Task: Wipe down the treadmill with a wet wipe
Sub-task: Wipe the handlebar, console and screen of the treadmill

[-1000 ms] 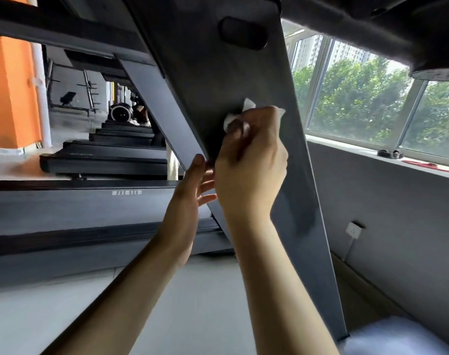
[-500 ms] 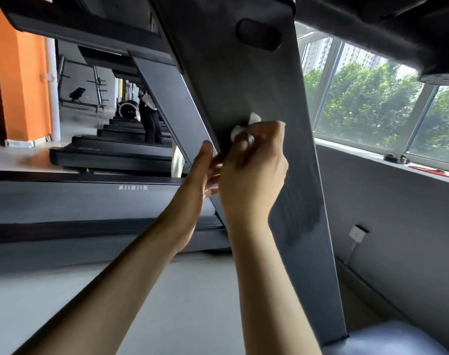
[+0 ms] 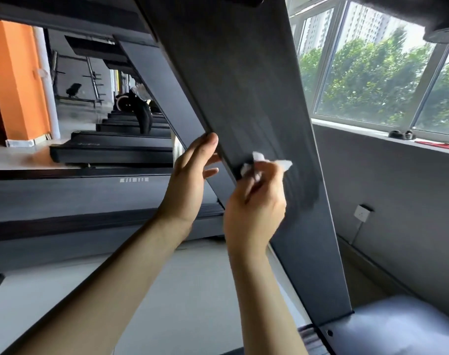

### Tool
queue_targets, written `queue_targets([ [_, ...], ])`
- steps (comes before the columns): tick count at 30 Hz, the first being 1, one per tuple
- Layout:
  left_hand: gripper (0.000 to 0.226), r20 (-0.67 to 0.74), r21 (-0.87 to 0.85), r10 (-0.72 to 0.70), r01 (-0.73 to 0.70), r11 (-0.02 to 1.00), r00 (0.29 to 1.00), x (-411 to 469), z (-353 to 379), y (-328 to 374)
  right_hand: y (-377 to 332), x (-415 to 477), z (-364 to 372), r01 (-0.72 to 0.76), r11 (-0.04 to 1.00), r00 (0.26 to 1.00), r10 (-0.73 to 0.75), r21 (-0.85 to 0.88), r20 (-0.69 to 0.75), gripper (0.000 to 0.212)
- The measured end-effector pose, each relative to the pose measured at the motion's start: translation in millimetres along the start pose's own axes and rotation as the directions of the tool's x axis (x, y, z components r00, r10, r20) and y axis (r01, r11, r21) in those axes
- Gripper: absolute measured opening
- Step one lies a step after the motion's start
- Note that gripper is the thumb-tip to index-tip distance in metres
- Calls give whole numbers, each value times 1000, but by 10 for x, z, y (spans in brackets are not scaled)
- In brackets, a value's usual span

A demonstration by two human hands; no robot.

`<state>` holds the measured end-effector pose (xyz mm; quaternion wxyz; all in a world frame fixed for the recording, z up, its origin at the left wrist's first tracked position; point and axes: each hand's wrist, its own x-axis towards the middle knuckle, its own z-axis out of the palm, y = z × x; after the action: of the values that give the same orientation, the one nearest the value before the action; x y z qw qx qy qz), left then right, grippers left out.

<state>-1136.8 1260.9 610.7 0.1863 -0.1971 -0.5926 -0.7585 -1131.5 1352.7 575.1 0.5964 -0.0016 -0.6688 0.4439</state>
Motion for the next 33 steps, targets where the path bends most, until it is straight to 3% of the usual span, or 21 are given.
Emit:
queue_targets([
  [2,43,21,-83,-18,19,996,1000,-33,28,1,-223,68,35,228,973,969,-229,25,98,23],
  [4,41,-12,-70,5,-6,997,1000,-17,20,16,-22,64,10,247,969,966,-247,12,70,22],
  [5,40,-38,-49,29,-31,998,999,-6,20,8,219,3,-38,165,986,986,-165,-8,3,20],
  [7,33,-59,-10,76,-77,997,995,-1,15,-3,786,-200,-204,-163,984,980,154,-67,-125,21],
  [9,20,-41,38,145,-143,989,989,-14,34,-59,1318,-377,-395,-570,820,812,551,-54,-194,16],
  [10,15,-28,56,170,-168,984,985,-30,51,-121,1477,-427,-474,-690,722,713,668,-50,-212,14],
  [12,8,-23,81,158,-155,985,987,-91,133,-309,1550,-418,-522,-752,658,648,725,-44,-236,10],
  [14,7,42,152,74,-80,985,996,-182,209,-593,1298,-341,-390,-662,749,732,645,-7,-221,6],
  [17,33,134,174,-12,-11,985,991,-344,355,-980,814,-231,-252,-278,959,954,283,62,-98,4],
  [19,43,126,161,13,-34,986,992,-360,384,-1057,831,-204,-248,-89,996,996,89,26,-16,15],
  [21,52,111,187,36,-57,981,993,-328,402,-1060,1192,-292,-316,-146,988,988,144,-51,-47,19],
  [22,52,105,204,38,-59,977,994,-315,407,-1071,1453,-371,-390,-288,954,954,279,-79,-106,17],
  [23,48,104,223,38,-60,973,994,-304,397,-1084,1689,-460,-472,-486,872,865,470,-57,-173,15],
  [25,37,89,263,22,-44,964,996,-312,384,-1135,2060,-629,-610,-811,584,563,794,30,-228,14],
  [26,35,80,271,24,-45,962,997,-313,372,-1141,2094,-662,-645,-867,494,469,852,62,-232,12],
  [27,36,73,276,25,-44,960,997,-322,367,-1174,2063,-661,-648,-885,461,437,870,65,-227,9],
  [28,37,69,274,23,-41,961,997,-321,361,-1212,1957,-617,-605,-868,490,465,857,73,-223,7],
  [30,37,79,276,-11,-12,961,997,-325,354,-1327,1627,-487,-446,-724,682,656,726,99,-206,10],
  [32,41,112,259,-68,37,965,991,-357,385,-1468,1229,-315,-330,-436,895,884,445,93,-144,10],
  [33,44,119,242,-93,62,968,989,-384,407,-1532,1108,-269,-300,-286,956,952,292,73,-95,7],
])
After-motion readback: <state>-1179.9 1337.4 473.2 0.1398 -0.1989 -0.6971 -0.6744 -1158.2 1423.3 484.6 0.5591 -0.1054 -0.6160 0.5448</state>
